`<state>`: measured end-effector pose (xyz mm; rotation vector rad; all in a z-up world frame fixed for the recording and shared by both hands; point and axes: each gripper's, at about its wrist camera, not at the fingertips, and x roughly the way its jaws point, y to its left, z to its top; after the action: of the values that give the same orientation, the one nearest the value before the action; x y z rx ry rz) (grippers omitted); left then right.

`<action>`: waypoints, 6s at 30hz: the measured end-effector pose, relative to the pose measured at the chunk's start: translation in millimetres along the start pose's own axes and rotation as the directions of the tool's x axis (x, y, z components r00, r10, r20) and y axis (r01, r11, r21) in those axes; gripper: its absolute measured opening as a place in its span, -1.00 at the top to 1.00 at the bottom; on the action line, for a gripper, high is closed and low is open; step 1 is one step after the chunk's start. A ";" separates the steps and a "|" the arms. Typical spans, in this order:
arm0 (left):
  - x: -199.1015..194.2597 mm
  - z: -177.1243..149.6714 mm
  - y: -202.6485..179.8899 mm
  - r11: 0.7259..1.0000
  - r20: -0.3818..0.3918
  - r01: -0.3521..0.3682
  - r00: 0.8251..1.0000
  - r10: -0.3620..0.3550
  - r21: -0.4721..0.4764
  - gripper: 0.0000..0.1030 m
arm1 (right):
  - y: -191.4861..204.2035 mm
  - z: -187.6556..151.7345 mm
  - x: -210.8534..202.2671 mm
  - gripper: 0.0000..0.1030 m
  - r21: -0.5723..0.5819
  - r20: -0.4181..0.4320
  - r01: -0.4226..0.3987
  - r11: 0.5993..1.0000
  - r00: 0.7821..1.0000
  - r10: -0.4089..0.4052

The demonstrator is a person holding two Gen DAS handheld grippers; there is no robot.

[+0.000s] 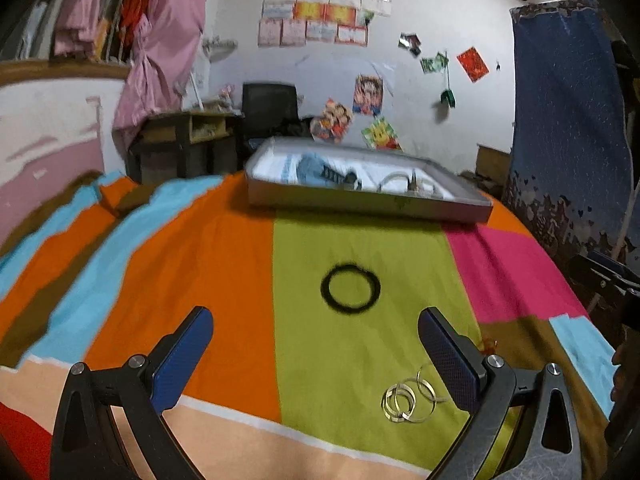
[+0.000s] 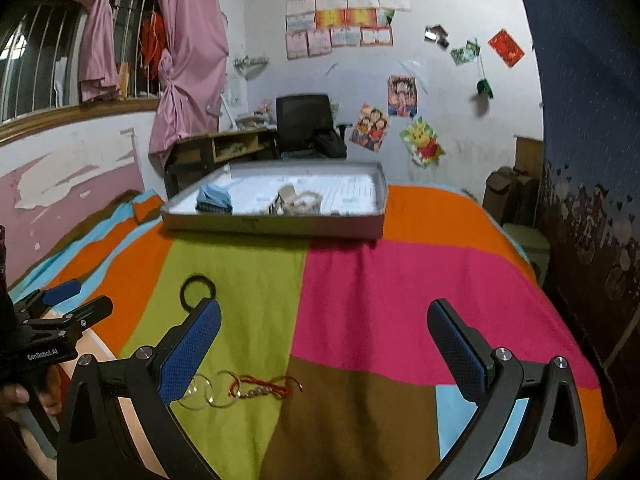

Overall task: Organize jewelry
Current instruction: 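Grasp the red bead bracelet with the right tool while the left tool grasps the silver rings, then carry the red bracelet with the right tool while the left tool carries the rings to the tray, then open the right tool over the tray while the left tool releases the rings there, then withdraw both tools from the tray back over the bed cover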

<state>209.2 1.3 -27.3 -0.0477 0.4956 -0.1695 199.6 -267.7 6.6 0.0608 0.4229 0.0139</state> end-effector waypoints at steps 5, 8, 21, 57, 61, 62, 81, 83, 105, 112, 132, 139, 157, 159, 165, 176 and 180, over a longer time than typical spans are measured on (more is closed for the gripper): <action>18.8 -14.5 -0.4 0.998 -0.105 0.055 0.993 -0.053 0.013 -1.00 | -2.5 -15.7 21.5 -0.97 -0.011 -0.084 -0.029 1.000 0.996 0.028; 26.3 -21.4 -5.2 0.995 -0.156 0.093 0.984 -0.088 0.026 -1.00 | 1.7 -26.2 35.0 -0.97 -0.033 -0.143 -0.062 0.998 0.988 0.057; 53.5 -39.2 -15.7 0.971 -0.325 0.240 0.920 -0.220 0.022 -0.45 | 14.8 -47.8 66.2 -0.44 -0.074 -0.277 -0.148 0.986 0.953 0.122; 93.8 -50.6 -44.7 0.937 -0.483 0.340 0.836 -0.261 0.084 0.93 | 50.8 -77.5 97.1 0.85 -0.120 -0.439 -0.199 0.973 0.889 0.128; 91.3 -49.8 -40.6 0.938 -0.485 0.343 0.829 -0.277 0.051 0.93 | 50.5 -82.0 92.5 0.86 -0.104 -0.437 -0.199 0.974 0.889 0.135; 89.7 -49.9 -40.2 0.938 -0.486 0.342 0.829 -0.277 0.048 0.93 | 50.2 -83.0 90.4 0.86 -0.098 -0.436 -0.200 0.975 0.889 0.138; 32.9 -19.0 -19.2 0.958 -0.404 0.287 0.878 -0.256 0.018 0.94 | 35.1 -66.5 40.1 0.88 -0.029 -0.308 -0.201 0.979 0.934 0.183; 31.6 -15.5 -17.1 0.959 -0.393 0.282 0.883 -0.256 0.008 0.94 | 36.7 -57.8 35.9 0.88 -0.033 -0.283 -0.204 0.978 0.941 0.187; 126.5 161.3 -41.0 0.984 -0.127 0.176 0.977 -0.173 0.011 0.94 | 22.2 129.9 117.8 0.88 -0.007 -0.050 -0.116 0.993 0.992 0.116; 179.2 167.8 -59.4 0.987 -0.179 0.158 0.972 -0.156 -0.001 0.94 | -7.6 132.5 169.3 0.88 0.095 -0.124 -0.005 0.996 0.992 0.016; 196.0 153.8 -75.8 0.996 -0.270 0.088 0.960 -0.079 0.022 0.83 | -24.5 101.0 192.1 0.62 0.081 -0.226 0.035 0.996 0.974 -0.015; 160.0 157.9 -69.1 0.997 -0.179 0.074 0.981 -0.077 -0.024 -0.20 | -29.9 109.6 155.7 0.45 0.081 -0.162 0.041 0.996 0.986 -0.027; -39.7 139.3 -38.1 0.996 0.158 0.054 0.987 -0.041 -0.077 -1.00 | -7.0 115.4 -45.5 -0.94 0.033 0.144 -0.022 0.999 0.989 0.017; -64.2 131.9 -34.1 0.997 0.181 0.047 0.983 -0.034 -0.069 -1.00 | -2.6 109.1 -65.9 -0.97 0.023 0.164 -0.037 0.999 0.986 0.033; -121.2 104.5 -22.7 0.998 0.229 0.017 0.973 -0.002 -0.066 -1.00 | 10.6 84.3 -121.8 -0.97 -0.020 0.204 -0.069 0.997 0.976 0.071; -184.6 51.3 -5.0 0.995 0.241 -0.056 0.968 0.075 -0.083 -1.00 | 24.4 32.0 -179.4 -0.97 -0.050 0.224 -0.117 0.992 0.967 0.126; -192.8 34.5 -0.4 0.994 0.217 -0.073 0.972 0.090 -0.087 -1.00 | 29.3 13.3 -185.4 -0.97 -0.064 0.201 -0.117 0.991 0.971 0.127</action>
<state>58.6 34.4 93.5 -0.1211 0.2816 -0.0628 36.0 -244.0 96.5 0.0366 0.2124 0.1389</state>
